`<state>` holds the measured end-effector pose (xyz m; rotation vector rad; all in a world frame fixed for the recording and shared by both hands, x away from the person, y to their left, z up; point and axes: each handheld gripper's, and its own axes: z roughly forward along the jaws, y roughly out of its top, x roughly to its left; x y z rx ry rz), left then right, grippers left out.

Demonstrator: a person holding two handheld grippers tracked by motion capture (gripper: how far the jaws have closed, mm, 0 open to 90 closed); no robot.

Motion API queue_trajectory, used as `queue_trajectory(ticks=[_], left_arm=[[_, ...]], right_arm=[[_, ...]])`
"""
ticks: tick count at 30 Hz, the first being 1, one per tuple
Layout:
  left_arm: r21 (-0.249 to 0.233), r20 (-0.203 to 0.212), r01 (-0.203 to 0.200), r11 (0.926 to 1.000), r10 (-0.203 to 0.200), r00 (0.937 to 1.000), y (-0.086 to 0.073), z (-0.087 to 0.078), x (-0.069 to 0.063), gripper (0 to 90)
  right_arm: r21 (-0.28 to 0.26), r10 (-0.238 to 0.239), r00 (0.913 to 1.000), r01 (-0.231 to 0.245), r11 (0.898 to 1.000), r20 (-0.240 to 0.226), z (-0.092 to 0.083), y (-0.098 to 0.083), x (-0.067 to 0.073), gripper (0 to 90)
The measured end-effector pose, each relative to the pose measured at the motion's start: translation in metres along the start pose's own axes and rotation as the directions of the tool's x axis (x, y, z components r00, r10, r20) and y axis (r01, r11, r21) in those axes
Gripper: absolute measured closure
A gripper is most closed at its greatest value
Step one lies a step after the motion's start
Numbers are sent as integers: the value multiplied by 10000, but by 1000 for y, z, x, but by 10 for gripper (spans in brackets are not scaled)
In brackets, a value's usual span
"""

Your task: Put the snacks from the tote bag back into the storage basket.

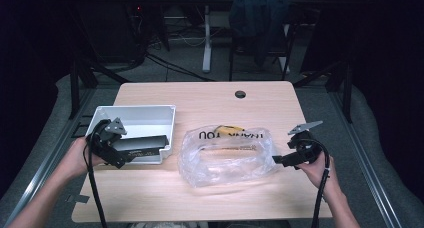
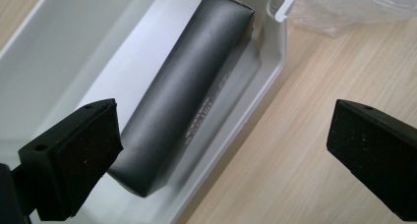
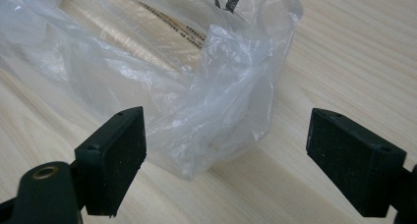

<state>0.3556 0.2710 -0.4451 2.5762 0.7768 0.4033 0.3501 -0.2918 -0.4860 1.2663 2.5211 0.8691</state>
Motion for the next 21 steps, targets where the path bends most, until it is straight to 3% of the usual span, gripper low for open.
queue_trajectory(ticks=[7, 12, 15, 21], left_arm=[[-482, -244, 846, 9952, -859, 9960, -6, -5, -19, 0], [-795, -314, 1365, 9874, -1394, 9897, -11, -7, -34, 0], [-879, -690, 1460, 9854, -1522, 9859, -14, -9, -44, 0], [-1240, -1022, 2215, 9672, -2345, 9667, -24, -8, -60, 0]], right_arm=[[-46, 62, 10000, -62, 10000, 44, 0, 0, 0, 148], [-26, 64, 9999, -64, 10000, 96, 1, 0, 0, 148], [-26, 48, 10000, -48, 10000, 87, 0, 0, 0, 149], [18, 59, 9999, -60, 10000, 141, 1, -1, -1, 149]])
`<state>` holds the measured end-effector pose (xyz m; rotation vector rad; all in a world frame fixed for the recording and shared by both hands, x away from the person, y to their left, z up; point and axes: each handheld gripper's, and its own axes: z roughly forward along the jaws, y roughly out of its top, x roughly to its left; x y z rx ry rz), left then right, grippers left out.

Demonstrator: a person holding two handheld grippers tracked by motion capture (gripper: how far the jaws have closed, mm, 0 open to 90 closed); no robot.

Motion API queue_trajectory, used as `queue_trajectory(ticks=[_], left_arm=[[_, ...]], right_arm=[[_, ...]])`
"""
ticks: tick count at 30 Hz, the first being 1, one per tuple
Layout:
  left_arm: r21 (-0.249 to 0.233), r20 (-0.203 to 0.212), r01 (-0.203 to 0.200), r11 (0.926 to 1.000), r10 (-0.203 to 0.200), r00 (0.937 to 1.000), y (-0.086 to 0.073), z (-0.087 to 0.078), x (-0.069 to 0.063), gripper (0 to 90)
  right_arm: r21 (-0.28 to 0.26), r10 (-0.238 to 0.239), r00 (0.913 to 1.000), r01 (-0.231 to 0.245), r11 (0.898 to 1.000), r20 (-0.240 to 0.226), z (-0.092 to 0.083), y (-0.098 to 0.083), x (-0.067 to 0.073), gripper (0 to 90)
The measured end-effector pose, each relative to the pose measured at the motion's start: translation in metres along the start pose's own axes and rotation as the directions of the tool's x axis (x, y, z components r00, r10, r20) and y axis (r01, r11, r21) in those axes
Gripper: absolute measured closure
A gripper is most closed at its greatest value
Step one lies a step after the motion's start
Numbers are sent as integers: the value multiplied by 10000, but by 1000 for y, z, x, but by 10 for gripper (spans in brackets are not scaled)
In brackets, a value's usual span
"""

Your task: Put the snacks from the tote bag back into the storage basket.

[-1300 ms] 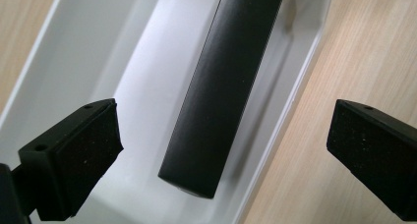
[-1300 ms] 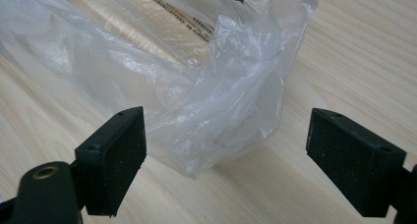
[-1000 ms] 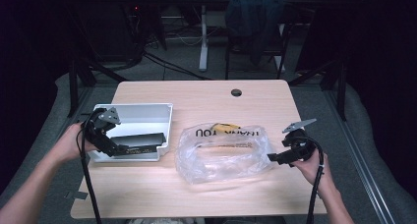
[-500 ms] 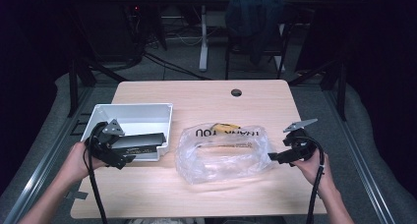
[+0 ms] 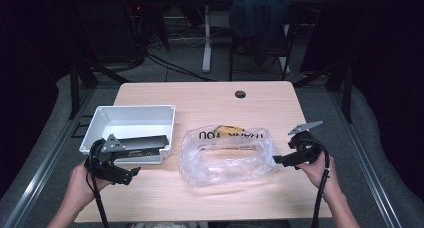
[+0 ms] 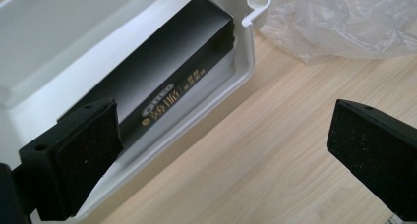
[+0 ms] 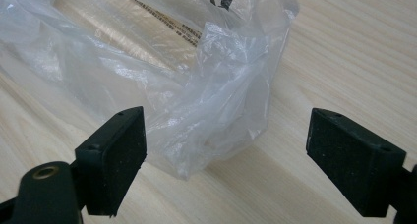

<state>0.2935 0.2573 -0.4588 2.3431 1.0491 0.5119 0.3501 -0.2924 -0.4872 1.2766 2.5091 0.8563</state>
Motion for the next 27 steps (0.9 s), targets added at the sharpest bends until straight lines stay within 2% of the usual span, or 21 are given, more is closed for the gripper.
queue_trajectory(ticks=[4, 5, 8, 12, 15, 17, 19, 27], left_arm=[[48, -119, 296, 9996, -295, 9995, -10, 4, -9, 0], [94, -11, 369, 9993, -369, 9993, -12, 4, -10, 0], [-20, -243, 638, 9980, -638, 9977, -19, 7, -15, 0], [-212, -284, 1100, 9937, -1105, 9935, -30, 12, -19, 0], [-90, -398, 936, 9956, -938, 9948, -31, 12, -20, 0], [-381, -580, 1091, 9933, -1112, 9921, -33, 12, -19, 0], [-401, -686, 1104, 9931, -1129, 9912, -35, 13, -19, 0], [-84, -779, 1374, 9905, -1376, 9874, -45, 27, -11, 0]], right_arm=[[-36, 46, 10000, -47, 10000, -84, 1, 0, 1, 149], [39, -13, 10000, 13, 10000, -14, 0, 0, 1, 149], [-18, -37, 10000, 37, 10000, -10, 0, 0, 1, 149], [-38, 15, 10000, -15, 10000, 91, -1, -2, 1, 149], [-60, -19, 10000, 19, 10000, 95, 0, -3, 1, 149], [-97, -17, 9999, 18, 10000, 155, 1, -3, 1, 149], [-138, -2, 9998, 5, 9999, 205, 2, -3, 0, 149], [-349, 27, 9992, -13, 9994, 386, 5, -5, -3, 142]])
